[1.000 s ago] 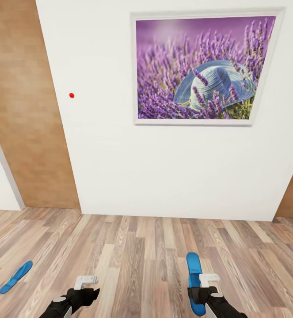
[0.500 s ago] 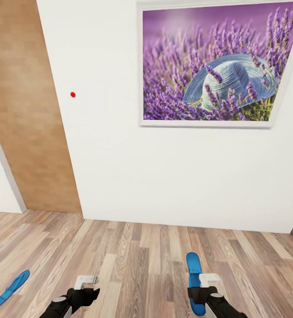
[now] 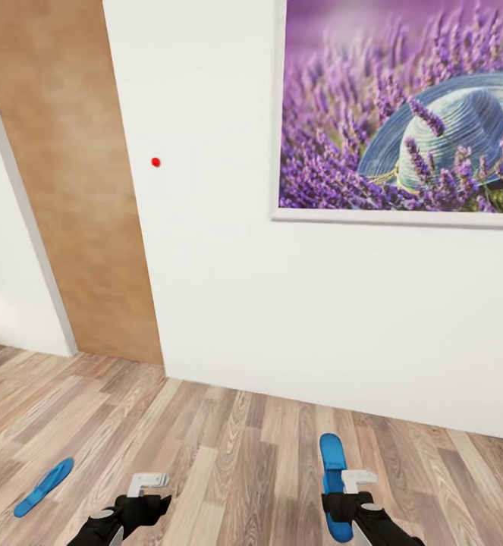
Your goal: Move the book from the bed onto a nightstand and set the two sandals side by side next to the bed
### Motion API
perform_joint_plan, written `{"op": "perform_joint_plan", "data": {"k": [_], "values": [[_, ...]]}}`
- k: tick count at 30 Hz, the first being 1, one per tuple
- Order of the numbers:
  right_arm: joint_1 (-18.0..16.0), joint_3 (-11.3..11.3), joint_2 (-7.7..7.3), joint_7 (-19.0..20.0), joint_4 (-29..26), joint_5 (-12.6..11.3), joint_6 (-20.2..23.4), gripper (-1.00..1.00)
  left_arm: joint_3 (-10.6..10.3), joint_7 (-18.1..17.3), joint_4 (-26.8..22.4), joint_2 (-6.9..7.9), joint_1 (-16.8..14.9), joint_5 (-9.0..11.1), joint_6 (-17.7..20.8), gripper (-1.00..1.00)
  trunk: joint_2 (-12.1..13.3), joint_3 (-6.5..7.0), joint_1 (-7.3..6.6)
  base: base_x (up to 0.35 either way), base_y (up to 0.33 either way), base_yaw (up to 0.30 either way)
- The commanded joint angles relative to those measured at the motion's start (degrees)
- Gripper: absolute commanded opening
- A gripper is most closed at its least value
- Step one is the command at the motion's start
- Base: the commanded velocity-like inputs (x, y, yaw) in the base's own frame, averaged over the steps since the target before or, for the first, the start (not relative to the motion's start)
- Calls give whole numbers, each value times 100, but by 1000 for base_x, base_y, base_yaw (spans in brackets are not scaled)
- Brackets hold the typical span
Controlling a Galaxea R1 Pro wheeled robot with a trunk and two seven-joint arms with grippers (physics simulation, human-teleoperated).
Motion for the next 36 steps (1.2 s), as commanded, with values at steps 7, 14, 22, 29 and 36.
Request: {"op": "perform_joint_plan", "data": {"k": [7, 14, 22, 29, 36], "values": [[0, 20, -2, -27, -15, 0, 39, -100, -7, -17, -10, 1, -1, 18, 38, 100, -3, -6, 2, 251, -136, 265], [0, 20, -1, -27, -15, 0, 39, -100, -8, -16, -10, 1, -1, 18, 38, 100, -3, -6, 2, 250, -151, 266], [0, 20, -2, -27, -15, 0, 39, -100, -8, -18, -9, 1, -1, 21, 38, 100, -3, -6, 2, 250, -159, 266], [0, 20, -1, -27, -15, 0, 39, -100, -8, -20, -10, 1, -3, 22, 38, 100, -3, -6, 2, 248, -160, 266], [0, 20, -1, -27, -15, 0, 39, -100, -8, -21, -10, 1, -3, 23, 38, 100, -3, -6, 2, 222, -122, 264]]}}
